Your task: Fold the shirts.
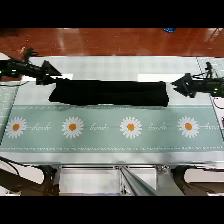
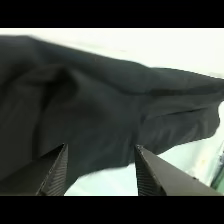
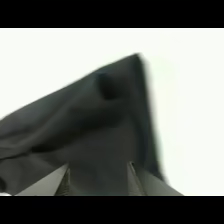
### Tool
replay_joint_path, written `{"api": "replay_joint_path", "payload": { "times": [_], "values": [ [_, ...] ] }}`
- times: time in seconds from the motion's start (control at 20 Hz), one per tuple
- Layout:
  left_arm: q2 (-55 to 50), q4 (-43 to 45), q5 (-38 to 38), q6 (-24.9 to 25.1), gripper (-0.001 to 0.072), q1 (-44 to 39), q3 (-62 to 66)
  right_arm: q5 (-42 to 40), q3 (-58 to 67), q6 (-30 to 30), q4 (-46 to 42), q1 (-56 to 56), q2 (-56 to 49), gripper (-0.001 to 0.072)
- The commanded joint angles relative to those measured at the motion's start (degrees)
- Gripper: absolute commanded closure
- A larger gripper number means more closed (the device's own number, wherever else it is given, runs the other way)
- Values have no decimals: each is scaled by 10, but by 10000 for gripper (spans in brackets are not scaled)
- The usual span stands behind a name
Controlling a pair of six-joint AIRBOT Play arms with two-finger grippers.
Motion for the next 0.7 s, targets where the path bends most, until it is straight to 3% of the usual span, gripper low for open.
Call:
{"api": "replay_joint_path", "payload": {
  "times": [0.0,0.1,0.3,0.45,0.65],
  "values": [
    [94,50,-4,-2,201,36,-41,14,-2,57,-115,-40,16,295],
    [198,58,91,20,201,23,-141,-11,-17,75,-125,-36,10,295],
    [415,57,268,39,201,-54,-386,-29,-22,64,-54,-4,-40,295],
    [494,52,262,17,201,-92,-460,-28,-12,63,-26,30,-80,295],
    [499,25,251,17,201,-115,-463,-6,32,57,-8,94,-120,300]
  ]
}}
